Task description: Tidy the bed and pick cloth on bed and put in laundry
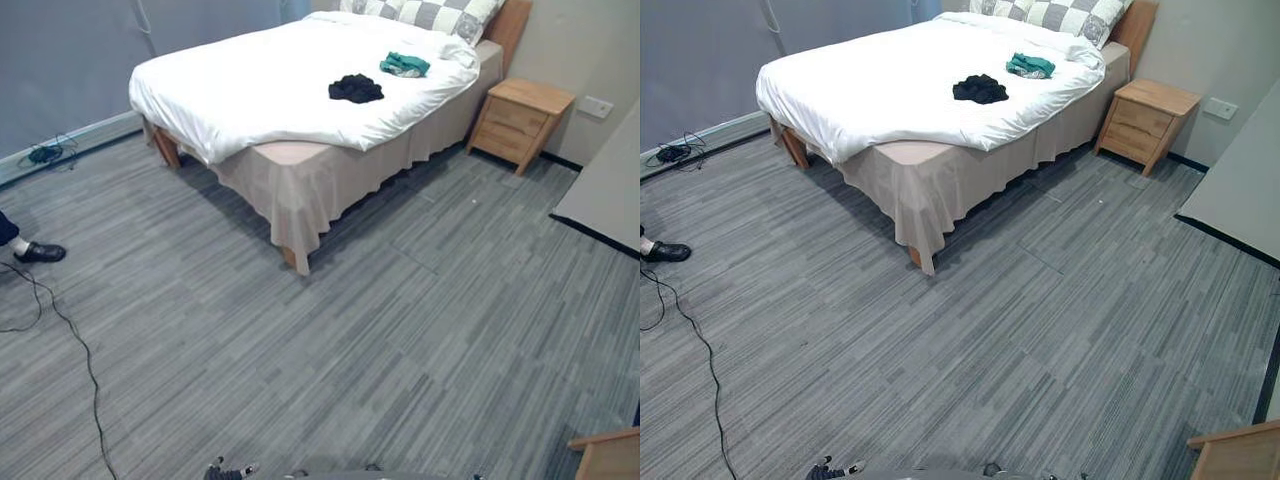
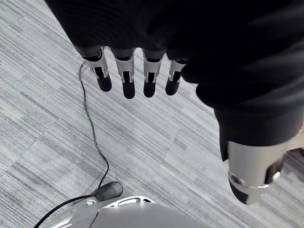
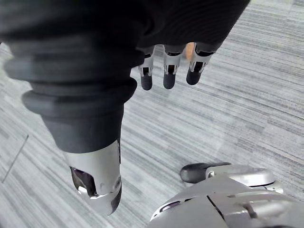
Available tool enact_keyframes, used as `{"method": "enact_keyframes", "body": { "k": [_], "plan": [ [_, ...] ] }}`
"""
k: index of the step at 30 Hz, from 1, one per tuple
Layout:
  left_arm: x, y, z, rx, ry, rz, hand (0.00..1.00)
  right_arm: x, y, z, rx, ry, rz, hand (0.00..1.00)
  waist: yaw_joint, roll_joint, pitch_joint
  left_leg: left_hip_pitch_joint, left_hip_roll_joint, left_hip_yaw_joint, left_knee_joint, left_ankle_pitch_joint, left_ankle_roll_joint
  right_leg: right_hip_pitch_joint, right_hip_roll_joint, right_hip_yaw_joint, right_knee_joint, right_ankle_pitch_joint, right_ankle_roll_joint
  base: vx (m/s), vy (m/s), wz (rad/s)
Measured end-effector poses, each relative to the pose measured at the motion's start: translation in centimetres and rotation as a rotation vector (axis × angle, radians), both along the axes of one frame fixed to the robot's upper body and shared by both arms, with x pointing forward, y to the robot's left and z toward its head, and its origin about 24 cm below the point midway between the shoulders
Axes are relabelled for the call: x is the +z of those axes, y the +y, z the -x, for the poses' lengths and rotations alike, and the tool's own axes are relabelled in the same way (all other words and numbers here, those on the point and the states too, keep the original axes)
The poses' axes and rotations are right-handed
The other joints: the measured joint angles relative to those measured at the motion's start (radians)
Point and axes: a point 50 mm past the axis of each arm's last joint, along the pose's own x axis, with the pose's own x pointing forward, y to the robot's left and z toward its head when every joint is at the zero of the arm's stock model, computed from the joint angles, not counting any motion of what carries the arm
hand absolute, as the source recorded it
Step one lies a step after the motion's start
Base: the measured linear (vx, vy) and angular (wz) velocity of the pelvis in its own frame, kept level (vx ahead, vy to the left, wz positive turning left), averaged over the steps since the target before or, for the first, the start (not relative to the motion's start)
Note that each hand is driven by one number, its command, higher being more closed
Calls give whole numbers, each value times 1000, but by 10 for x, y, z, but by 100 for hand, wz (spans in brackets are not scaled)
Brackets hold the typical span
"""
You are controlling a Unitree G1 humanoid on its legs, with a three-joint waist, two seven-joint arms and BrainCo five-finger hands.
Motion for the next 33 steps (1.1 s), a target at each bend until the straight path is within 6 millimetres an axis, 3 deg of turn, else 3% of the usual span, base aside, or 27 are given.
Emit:
{"method": "enact_keyframes", "body": {
  "k": [2,3,4,5,6,8,9,11,12,13,15,16,18,19,20,21,22,23,24,25,28,30,31,32,33],
  "plan": [
    [0,0,0,0,0,0,0,1,0,-7,4,-18,-1,0,1,2,1,0,6,20,3,-21,-7,-70,-6,1,143,-82,22,38,-4,-15],
    [0,1,-1,-1,-3,-2,0,1,0,-8,4,-25,-5,0,-5,-1,14,15,7,28,3,-37,7,-130,-28,-11,310,-150,106,58,15,-15],
    [1,1,-5,2,-11,0,0,2,0,-9,-1,-34,-8,0,-7,-9,21,20,7,30,0,-43,6,-178,-38,-27,413,-158,115,-11,24,-16],
    [1,2,-8,3,-17,-1,0,3,0,-15,-17,-57,-13,0,-1,-1,37,41,8,34,0,-53,8,-271,-76,-63,640,-152,112,-28,17,6],
    [2,6,-9,0,-17,-13,0,3,1,-14,-42,-59,-19,0,-20,-10,52,59,7,18,17,-67,16,-339,-137,-116,817,-163,91,13,2,27],
    [3,8,-9,3,-16,-18,0,1,4,-6,-83,-46,-29,0,-29,-20,58,103,18,5,15,-84,16,-371,-206,-169,875,-209,75,153,-5,39],
    [3,8,-9,9,-16,-17,0,1,4,-5,-87,-44,-30,0,-30,-20,59,115,29,2,16,-90,10,-379,-221,-189,817,-208,74,293,-54,22],
    [3,8,-11,12,-17,-16,0,1,4,-6,-85,-47,-30,0,-39,-18,59,119,58,-8,17,-106,-13,-387,-219,-214,553,-154,72,331,-125,13],
    [4,10,-16,23,-30,-18,0,1,5,-6,-85,-45,-32,0,-40,-23,63,120,69,-10,16,-126,-44,-384,-209,-217,255,-28,96,380,-194,4],
    [4,11,-19,33,-38,-20,0,0,7,-5,-87,-43,-37,0,-42,-32,68,125,68,-11,17,-139,-61,-396,-217,-210,141,20,109,399,-216,1],
    [4,12,-21,28,-32,-24,0,0,8,-4,-95,-41,-43,0,-65,-34,84,157,72,-14,33,-183,-91,-412,-234,-173,97,34,128,548,-350,10],
    [3,6,-21,27,-27,-9,0,-1,4,4,-128,-26,-39,0,-80,-20,84,203,104,-17,47,-236,-117,-409,-217,-150,135,119,107,692,-460,13],
    [0,-10,-23,43,-35,34,0,2,-9,5,-139,-28,-6,0,-81,62,87,225,168,-2,78,-238,-99,-430,-161,-154,232,129,99,495,-315,0],
    [1,-10,-27,47,-49,33,0,2,-10,5,-153,-28,-5,0,-78,70,89,197,188,0,165,-227,-102,-432,-147,-154,261,136,88,499,-417,-4],
    [3,-9,-33,51,-77,29,0,1,-12,3,-157,-23,-6,0,-82,56,97,90,229,-10,426,-194,-61,-403,-145,-167,273,126,48,654,-584,-13],
    [4,-6,-34,80,-89,30,0,0,-9,5,-151,-15,-14,0,-77,60,98,-9,292,-6,684,-71,-20,-348,-120,-169,261,94,4,659,-569,-15],
    [5,-6,-32,93,-92,32,0,1,-10,4,-144,-14,-9,0,-70,58,105,-51,329,-6,797,5,-20,-321,-99,-167,255,68,-20,682,-430,-39],
    [6,-4,-34,96,-105,26,0,2,-15,1,-110,-17,8,0,-56,76,119,-129,401,-3,1047,-10,-28,-259,-58,-149,249,31,-46,762,-340,-61],
    [7,-2,-35,105,-117,24,0,3,-15,-6,-73,-27,12,0,-38,71,130,-178,422,14,1204,-67,-31,-193,-37,-127,240,5,-66,868,-329,-76],
    [9,0,-38,110,-133,20,0,4,-12,-15,-42,-42,7,0,-24,56,138,-218,420,50,1243,-116,-43,-125,-33,-105,219,-20,-66,704,-232,-55],
    [12,4,-42,127,-163,14,0,6,-9,-34,6,-79,9,0,-10,41,147,-307,369,88,1105,-178,-83,-39,-44,-88,180,-55,-53,444,-56,-26],
    [14,3,-46,135,-194,17,0,8,-7,-46,24,-103,7,0,10,20,152,-345,247,179,687,-181,-100,21,-90,-92,144,-78,-6,491,81,-16],
    [14,3,-45,137,-196,19,0,9,-7,-47,23,-110,7,0,12,19,151,-342,221,232,568,-162,-97,41,-98,-99,126,-85,5,463,124,19],
    [13,0,-44,136,-194,26,0,9,-8,-48,23,-114,12,0,10,30,145,-337,190,364,381,-83,-69,92,-99,-127,89,-98,35,510,169,45],
    [12,-3,-40,138,-184,37,0,9,-11,-45,16,-108,19,0,10,45,136,-337,187,466,322,-30,-20,127,-88,-151,73,-116,58,669,241,67]
  ]
}}
